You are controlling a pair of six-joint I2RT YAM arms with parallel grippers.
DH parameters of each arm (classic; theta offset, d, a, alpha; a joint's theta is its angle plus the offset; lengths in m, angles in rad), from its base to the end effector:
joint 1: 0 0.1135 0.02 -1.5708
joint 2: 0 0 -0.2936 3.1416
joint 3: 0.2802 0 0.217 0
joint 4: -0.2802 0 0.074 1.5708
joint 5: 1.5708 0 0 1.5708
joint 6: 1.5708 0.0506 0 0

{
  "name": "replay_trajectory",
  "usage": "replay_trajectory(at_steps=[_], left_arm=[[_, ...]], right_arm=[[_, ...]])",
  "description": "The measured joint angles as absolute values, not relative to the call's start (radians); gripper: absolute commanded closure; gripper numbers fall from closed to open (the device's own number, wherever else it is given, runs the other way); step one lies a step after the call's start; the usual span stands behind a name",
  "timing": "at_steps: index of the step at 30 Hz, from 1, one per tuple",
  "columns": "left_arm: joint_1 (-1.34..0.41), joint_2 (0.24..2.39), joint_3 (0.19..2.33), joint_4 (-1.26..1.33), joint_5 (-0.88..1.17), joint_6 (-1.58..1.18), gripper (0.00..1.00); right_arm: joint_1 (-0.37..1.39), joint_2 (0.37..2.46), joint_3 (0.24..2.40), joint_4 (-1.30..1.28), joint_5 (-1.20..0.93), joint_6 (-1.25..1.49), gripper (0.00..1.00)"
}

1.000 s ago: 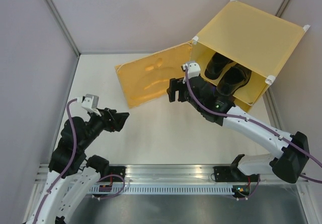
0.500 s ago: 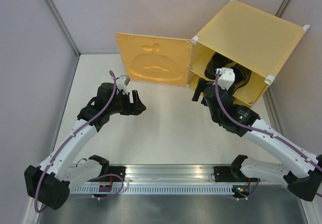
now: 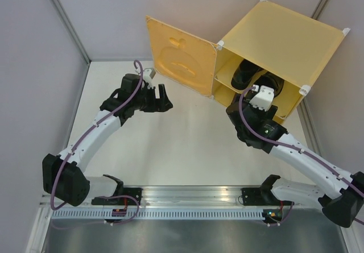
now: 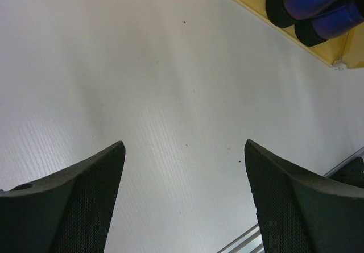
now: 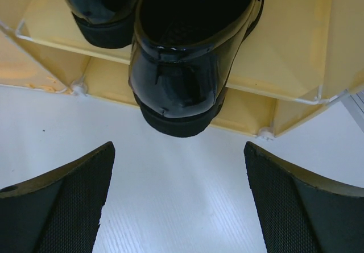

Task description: Place and organize the shoes in the shoe cabinet

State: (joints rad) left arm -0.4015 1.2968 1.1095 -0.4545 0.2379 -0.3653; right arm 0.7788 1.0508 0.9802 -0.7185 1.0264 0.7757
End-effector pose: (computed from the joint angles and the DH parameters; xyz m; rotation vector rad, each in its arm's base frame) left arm 0.2303 -0.1107 0.3425 0.1774 2.2717 -0.6784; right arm 0.1421 0.0794 0.3423 0.4389 1.9033 -0.2145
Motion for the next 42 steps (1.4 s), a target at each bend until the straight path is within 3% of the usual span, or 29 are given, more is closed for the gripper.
replay_trajectory(at_steps=[15, 18, 24, 31, 36, 42], left_arm=[[-0.402, 1.28, 1.084, -0.445, 0.171, -0.345, 0.1], [-0.402, 1.275, 1.08, -0.443, 0.159, -0.342, 0.1], [-0.402, 1.274, 1.079, -0.443, 0.155, -0.338, 0.1], [-0.402, 1.274, 1.079, -0.442, 0.136, -0.331, 0.09], [-0.402, 1.274, 1.079, -0.442, 0.131, -0.331, 0.09], [-0.402, 1.274, 1.079, -0.442, 0.129, -0.33, 0.09]], right_arm=[[0.525, 1.209, 0.937, -0.421, 0.905, 0.63, 0.02], [0.503, 1.234, 0.935, -0.379, 0.883, 0.611, 0.07], [0.468, 1.241, 0.92, -0.335, 0.869, 0.572, 0.27], [0.422, 1.241, 0.911, -0.285, 0.826, 0.537, 0.7], [0.392, 1.241, 0.907, -0.253, 0.798, 0.498, 0.87], [0.361, 1.241, 0.898, -0.21, 0.764, 0.442, 0.94]])
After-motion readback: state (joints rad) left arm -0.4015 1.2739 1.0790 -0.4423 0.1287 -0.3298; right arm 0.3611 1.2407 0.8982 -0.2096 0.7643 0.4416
